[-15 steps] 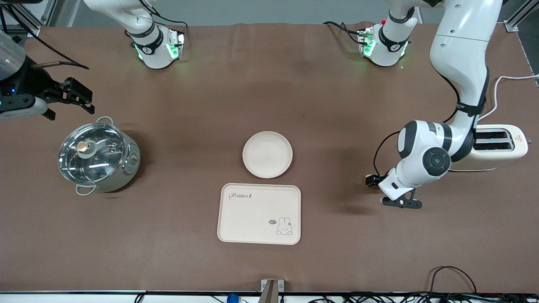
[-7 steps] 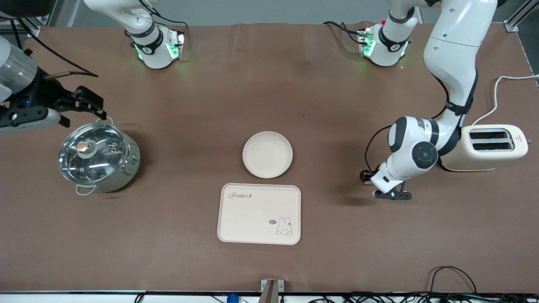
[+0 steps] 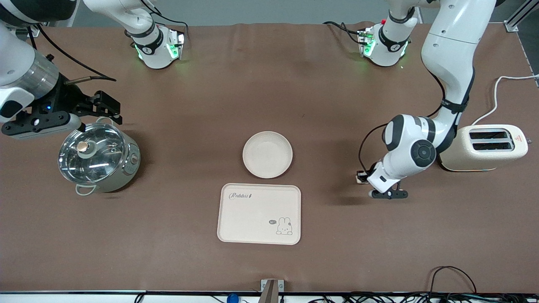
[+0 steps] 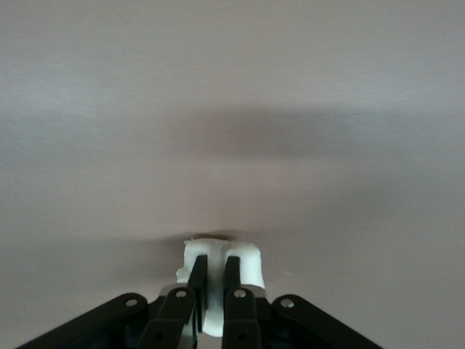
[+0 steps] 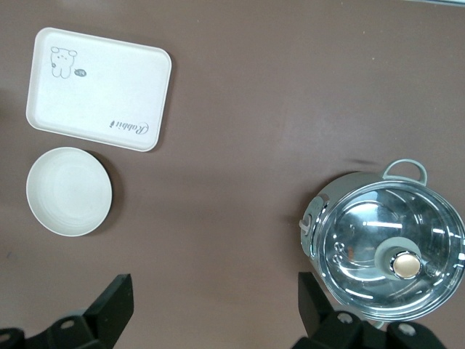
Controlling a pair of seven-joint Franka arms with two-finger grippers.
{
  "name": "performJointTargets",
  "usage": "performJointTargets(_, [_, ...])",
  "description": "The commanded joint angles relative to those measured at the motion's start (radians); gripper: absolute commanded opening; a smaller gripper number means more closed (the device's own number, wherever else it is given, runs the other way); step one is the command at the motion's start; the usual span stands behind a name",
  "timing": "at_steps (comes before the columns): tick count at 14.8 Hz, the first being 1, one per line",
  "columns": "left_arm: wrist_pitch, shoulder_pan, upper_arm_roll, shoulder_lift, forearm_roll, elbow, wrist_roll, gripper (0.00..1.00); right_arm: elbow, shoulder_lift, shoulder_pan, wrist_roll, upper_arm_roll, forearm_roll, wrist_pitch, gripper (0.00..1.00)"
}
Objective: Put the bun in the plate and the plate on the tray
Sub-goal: 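Carry the bun into the plate with the left gripper while the right gripper advances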
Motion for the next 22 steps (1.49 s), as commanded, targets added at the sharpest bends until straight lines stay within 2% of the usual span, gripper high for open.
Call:
performJointTargets(1, [-0.097,-0.146,-0.015,-0.025,-0.003,0.087,-0.289,0.0,0.059,0.006,0.01,0.014,-0.005,0.038,-0.022,1.0])
performJointTargets(2, [-0.097,-0.225,-0.014,0.013,-0.003,0.139,-0.427,0.0,0.062,0.006,0.01,0.012,-0.005,0.064,-0.022,1.0])
performJointTargets(6, [-0.096,-0.365,-0.018,0.165,-0.011,0.319,-0.748,0.01,0.09,0.005,0.004,0.012,-0.008,0.08,-0.025,1.0])
performJointTargets(7, [-0.09,-0.388,-0.018,0.184,-0.014,0.333,-0.789,0.19,0.09,0.003,0.002,0.012,-0.008,0.083,-0.025,1.0])
performJointTargets(8, [-0.074,-0.402,-0.018,0.204,-0.009,0.345,-0.807,0.84,0.09,0.003,0.004,0.012,-0.008,0.083,-0.025,1.0])
performJointTargets(9, [-0.048,-0.421,-0.017,0.207,-0.006,0.349,-0.804,1.0,0.09,0.003,0.004,0.012,-0.008,0.081,-0.025,1.0])
performJointTargets(14, [-0.075,-0.45,-0.003,0.18,0.0,0.35,-0.816,1.0,0.09,0.008,0.012,0.014,-0.007,0.084,-0.017,1.0])
performJointTargets(15, [-0.118,-0.438,0.0,0.149,0.034,0.35,-0.809,1.0,0.09,0.011,0.015,0.014,-0.007,0.086,-0.013,1.0])
performJointTargets(16, [-0.175,-0.424,-0.001,0.115,0.116,0.349,-0.794,1.0,0.09,0.019,0.025,0.015,-0.007,0.086,-0.011,1.0])
performJointTargets(17, [-0.262,-0.386,-0.003,0.063,0.197,0.347,-0.765,1.0,0.09,0.023,0.041,0.02,-0.007,0.089,-0.011,1.0])
performJointTargets(18, [-0.328,-0.352,-0.006,0.023,0.222,0.346,-0.705,1.0,0.09,0.037,0.06,0.029,-0.007,0.1,-0.01,1.0])
performJointTargets(22, [-0.476,-0.159,-0.012,-0.138,0.218,0.339,-0.357,1.0,0.088,0.088,0.116,0.158,-0.007,0.12,0.047,1.0])
